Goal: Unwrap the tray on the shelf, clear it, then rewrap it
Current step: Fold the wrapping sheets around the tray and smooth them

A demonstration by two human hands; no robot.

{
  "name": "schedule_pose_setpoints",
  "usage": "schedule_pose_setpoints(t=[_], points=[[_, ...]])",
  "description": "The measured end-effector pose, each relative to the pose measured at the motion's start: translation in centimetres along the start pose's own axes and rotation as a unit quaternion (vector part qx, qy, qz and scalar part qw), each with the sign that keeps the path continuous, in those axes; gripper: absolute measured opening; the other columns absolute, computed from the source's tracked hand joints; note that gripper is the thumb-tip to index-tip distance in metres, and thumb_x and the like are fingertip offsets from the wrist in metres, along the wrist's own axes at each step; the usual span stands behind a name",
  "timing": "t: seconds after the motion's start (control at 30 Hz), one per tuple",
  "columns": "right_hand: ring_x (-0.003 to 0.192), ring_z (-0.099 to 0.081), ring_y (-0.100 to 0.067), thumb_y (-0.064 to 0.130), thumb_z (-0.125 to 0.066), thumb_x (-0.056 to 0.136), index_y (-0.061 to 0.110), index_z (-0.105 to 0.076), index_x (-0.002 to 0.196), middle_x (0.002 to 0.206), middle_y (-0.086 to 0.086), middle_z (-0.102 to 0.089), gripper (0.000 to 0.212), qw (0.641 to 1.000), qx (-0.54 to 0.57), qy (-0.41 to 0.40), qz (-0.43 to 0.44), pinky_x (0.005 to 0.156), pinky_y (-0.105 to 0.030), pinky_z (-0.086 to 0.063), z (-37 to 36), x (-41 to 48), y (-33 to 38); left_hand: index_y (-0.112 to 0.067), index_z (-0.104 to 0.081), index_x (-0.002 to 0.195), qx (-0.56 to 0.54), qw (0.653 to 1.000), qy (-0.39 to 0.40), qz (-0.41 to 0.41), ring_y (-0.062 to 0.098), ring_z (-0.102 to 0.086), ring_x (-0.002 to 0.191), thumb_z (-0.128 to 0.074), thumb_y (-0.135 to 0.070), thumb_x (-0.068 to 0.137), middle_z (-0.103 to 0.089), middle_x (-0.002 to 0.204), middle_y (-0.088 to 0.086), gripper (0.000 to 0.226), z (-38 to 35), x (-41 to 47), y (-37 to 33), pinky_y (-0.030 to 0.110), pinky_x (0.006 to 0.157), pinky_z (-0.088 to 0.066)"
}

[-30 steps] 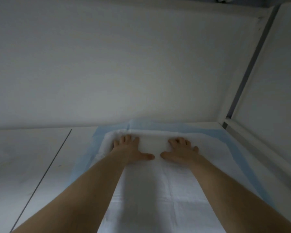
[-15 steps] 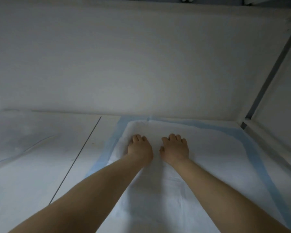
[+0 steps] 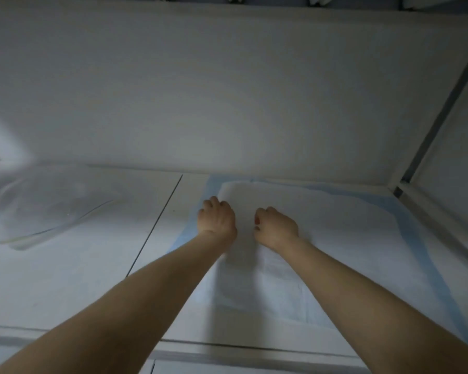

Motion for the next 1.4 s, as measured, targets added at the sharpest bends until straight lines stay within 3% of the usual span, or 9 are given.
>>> schedule_pose_setpoints(t=[0.17,0.33,0.53,0.63,0.83,0.97,1.1,1.23,1.4], points=[[0.108,-0.058,-0.028,0.028,-0.058,0.082,0.019,-0.061,0.110,0.120,-0.009,-0.056,0.029,0.994,0.051,0.098,0.001,0.087,-0.030,-0.047,-2.0,-1.2,2.3,-0.001,-0.044,0.130,-0.082,0.994,0.071,0.032,0.034,-0.041,0.127,-0.044,-0.013,0.093,-0.042,0.136,0.019,0.039,-0.5,-0.5,2.5,0.034,0.106,-0.035],[0.113,-0.056,-0.029,0.028,-0.056,0.085,0.019,-0.061,0.119,0.125,-0.011,-0.053,0.035,0.993,0.059,0.103,-0.012,0.093,-0.031,-0.046,-1.8,-1.9,2.3,-0.002,-0.055,0.117,-0.230,0.965,0.092,0.081,0.032,-0.057,0.114,-0.052,-0.013,0.088,-0.059,0.122,0.016,0.032,-0.9,0.0,4.4,0.033,0.087,-0.048],[0.122,-0.052,-0.027,0.021,-0.052,0.089,0.018,-0.057,0.129,0.133,-0.009,-0.051,0.040,0.991,0.062,0.117,-0.020,0.100,-0.031,-0.042,-1.5,-2.2,2.4,0.004,-0.045,0.118,-0.475,0.847,0.168,0.168,0.043,-0.060,0.103,-0.059,-0.004,0.085,-0.055,0.112,0.027,0.036,-3.0,-0.9,5.5,0.057,0.085,-0.052],[0.123,-0.051,-0.026,0.021,-0.052,0.089,0.018,-0.054,0.131,0.135,-0.008,-0.049,0.042,0.990,0.058,0.125,-0.024,0.099,-0.030,-0.042,-1.5,-2.3,2.5,0.006,-0.046,0.119,-0.522,0.799,0.229,0.190,0.040,-0.061,0.098,-0.057,0.000,0.089,-0.057,0.102,0.025,0.033,-3.9,-1.4,5.7,0.058,0.086,-0.050],[0.122,-0.052,-0.026,0.023,-0.055,0.088,0.013,-0.056,0.129,0.134,-0.010,-0.052,0.042,0.989,0.033,0.139,-0.028,0.098,-0.030,-0.042,-1.3,-2.2,3.1,0.001,-0.050,0.104,-0.442,0.848,0.241,0.164,0.027,-0.059,0.061,-0.058,-0.021,0.092,-0.058,0.076,0.015,0.026,-3.3,-1.2,6.5,0.036,0.051,-0.051],[0.120,-0.052,-0.026,0.034,-0.058,0.087,0.013,-0.054,0.130,0.134,-0.010,-0.051,0.048,0.988,0.012,0.149,-0.032,0.093,-0.028,-0.043,-1.4,-2.1,3.4,-0.002,-0.049,0.101,-0.475,0.860,0.157,0.105,0.032,-0.058,0.086,-0.064,-0.013,0.086,-0.059,0.098,0.020,0.024,-2.6,0.7,5.7,0.043,0.082,-0.052],[0.117,-0.053,-0.027,0.041,-0.059,0.085,0.013,-0.052,0.128,0.130,-0.011,-0.050,0.051,0.988,0.002,0.151,-0.029,0.089,-0.029,-0.043,-1.6,-1.9,3.5,-0.004,-0.039,0.139,-0.375,0.922,0.084,0.046,0.032,-0.047,0.127,-0.064,-0.019,0.085,-0.047,0.140,0.015,0.062,-1.6,2.3,5.6,0.034,0.103,-0.039],[0.116,-0.053,-0.027,0.044,-0.058,0.085,0.013,-0.051,0.127,0.129,-0.011,-0.051,0.053,0.988,0.006,0.148,-0.033,0.084,-0.028,-0.041,-1.6,-1.5,3.5,-0.006,-0.035,0.144,-0.334,0.942,0.046,-0.003,0.029,-0.042,0.133,-0.058,-0.023,0.090,-0.043,0.146,0.014,0.060,-1.1,3.8,4.9,0.031,0.107,-0.034],[0.116,-0.052,-0.027,0.050,-0.059,0.083,0.013,-0.048,0.129,0.128,-0.011,-0.050,0.060,0.989,0.006,0.141,-0.043,0.083,-0.030,-0.040,-1.8,-1.3,3.6,0.006,-0.049,0.128,-0.340,0.936,0.095,0.013,0.035,-0.051,0.122,-0.062,-0.019,0.087,-0.053,0.130,0.022,0.049,-3.0,5.3,4.1,0.036,0.097,-0.042]])
Point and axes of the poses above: each hand's wrist, its own x-axis towards the middle knuckle, its own z-axis out of the back of the hand, y = z × x, the point moved 9 cm from there along x, towards the middle knuckle
